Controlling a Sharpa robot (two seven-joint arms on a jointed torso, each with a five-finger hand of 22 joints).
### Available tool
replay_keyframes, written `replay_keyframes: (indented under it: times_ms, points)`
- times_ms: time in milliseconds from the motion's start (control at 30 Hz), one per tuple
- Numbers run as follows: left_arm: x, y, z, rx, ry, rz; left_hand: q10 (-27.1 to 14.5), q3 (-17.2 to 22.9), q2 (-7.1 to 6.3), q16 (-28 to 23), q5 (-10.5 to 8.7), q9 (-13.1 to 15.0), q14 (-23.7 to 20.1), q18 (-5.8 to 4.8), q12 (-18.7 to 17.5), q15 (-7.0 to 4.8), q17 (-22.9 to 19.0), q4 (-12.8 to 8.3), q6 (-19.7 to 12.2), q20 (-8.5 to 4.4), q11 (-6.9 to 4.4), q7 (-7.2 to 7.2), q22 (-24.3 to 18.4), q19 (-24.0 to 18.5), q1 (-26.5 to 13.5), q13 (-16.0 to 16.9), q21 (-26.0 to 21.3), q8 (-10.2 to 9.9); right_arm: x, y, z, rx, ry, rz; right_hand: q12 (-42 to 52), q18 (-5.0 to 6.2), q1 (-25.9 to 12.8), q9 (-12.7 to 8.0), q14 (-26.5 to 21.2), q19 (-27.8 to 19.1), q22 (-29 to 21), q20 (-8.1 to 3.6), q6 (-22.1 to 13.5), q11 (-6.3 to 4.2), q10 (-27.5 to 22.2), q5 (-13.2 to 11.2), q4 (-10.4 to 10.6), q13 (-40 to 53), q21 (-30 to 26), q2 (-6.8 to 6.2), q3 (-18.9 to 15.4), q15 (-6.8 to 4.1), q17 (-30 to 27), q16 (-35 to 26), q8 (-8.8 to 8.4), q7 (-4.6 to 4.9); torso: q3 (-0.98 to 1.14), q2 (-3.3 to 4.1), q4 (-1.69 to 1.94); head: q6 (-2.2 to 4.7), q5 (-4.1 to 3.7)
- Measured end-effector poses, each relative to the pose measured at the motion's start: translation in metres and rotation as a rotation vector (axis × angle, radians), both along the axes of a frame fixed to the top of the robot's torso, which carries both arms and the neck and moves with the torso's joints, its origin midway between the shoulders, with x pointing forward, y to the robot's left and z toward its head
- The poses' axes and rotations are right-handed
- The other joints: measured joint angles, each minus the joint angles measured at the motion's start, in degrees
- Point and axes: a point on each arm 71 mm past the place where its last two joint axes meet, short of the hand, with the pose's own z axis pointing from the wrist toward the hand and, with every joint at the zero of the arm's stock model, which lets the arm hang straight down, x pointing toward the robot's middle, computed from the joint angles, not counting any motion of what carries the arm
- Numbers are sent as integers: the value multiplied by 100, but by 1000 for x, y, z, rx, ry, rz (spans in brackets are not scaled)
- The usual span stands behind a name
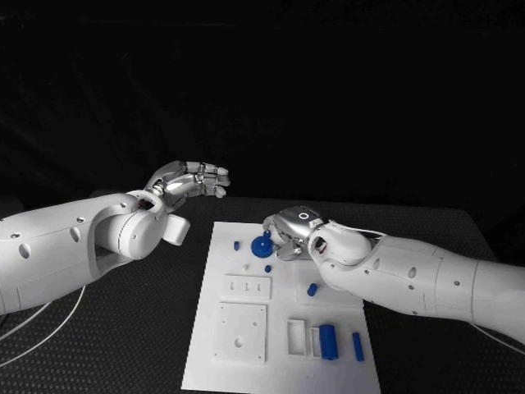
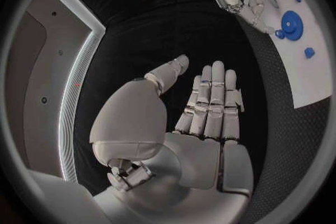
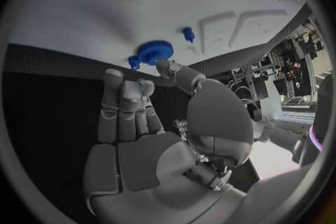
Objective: Assemble the parts on the task board
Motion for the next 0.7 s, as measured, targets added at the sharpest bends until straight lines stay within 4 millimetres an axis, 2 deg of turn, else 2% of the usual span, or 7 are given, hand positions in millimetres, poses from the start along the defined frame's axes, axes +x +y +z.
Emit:
replay_keyframes:
  times_ms: [33,167,267,400,533,600,700]
  points:
    - [0,1,0,1,0,2,0,0,0,0,0,0,0,0,0,0,2,0,0,0,0,0,0,0,0,1,0,0,1,-3,6,32,-5,3,0,0,-30,0,0,11,0,-10,0,0,0,-132,32,0,0,-30,-105,0,4,0,0,0,1,-1,-1,7,-4]
    - [2,3,0,3,-1,8,0,0,0,0,0,0,0,0,0,0,2,0,0,0,0,0,-1,0,0,5,0,0,5,-15,26,133,-9,3,0,-1,-103,-9,16,31,0,-30,0,0,0,-605,71,0,0,21,-444,-13,23,0,30,0,4,-3,0,38,-29]
    - [3,5,0,4,-1,13,0,0,0,0,0,9,0,0,0,0,2,0,0,0,0,0,-1,0,0,8,0,0,8,-33,38,190,1,-13,0,-2,-140,-22,16,31,0,-30,0,0,0,-1022,83,0,0,25,-654,-13,32,0,36,0,8,-6,1,69,-46]
    - [5,10,0,7,-3,21,15,0,0,0,0,20,0,0,0,0,7,0,0,0,-15,0,0,0,0,31,0,0,13,-65,44,261,48,-56,0,-4,-178,-22,16,18,0,-42,1,0,0,-1080,81,-1,0,63,-859,-13,42,-9,39,0,15,-16,-15,108,-65]
    - [7,16,0,14,-9,28,119,-22,-19,-12,-138,46,0,0,27,0,11,22,35,1,-74,-35,7,-1,-19,70,0,0,14,-95,44,328,114,-91,0,-15,-130,-25,-49,-69,0,-41,1,0,0,-1080,46,-1,-34,111,-940,50,42,-47,65,0,32,-38,-63,137,-78]
    - [8,18,0,18,-14,22,196,-43,-62,-41,-209,67,0,1,64,0,11,43,83,20,-113,-83,7,-20,-62,93,0,0,14,-108,43,357,148,-103,0,-16,-101,-26,-117,-179,0,-9,1,0,0,-1080,13,-1,-83,187,-1035,116,42,-98,65,-1,44,-52,-87,146,-85]
    - [9,20,0,33,-26,1,300,-79,-107,-41,-212,95,10,1,108,-10,27,79,198,20,-155,-115,7,-20,-107,122,0,66,13,-123,42,385,189,-115,0,-16,-54,-32,-173,-225,0,35,1,1,0,-1080,-27,-1,-111,233,-1122,107,42,-118,65,-1,62,-72,-137,163,-114]
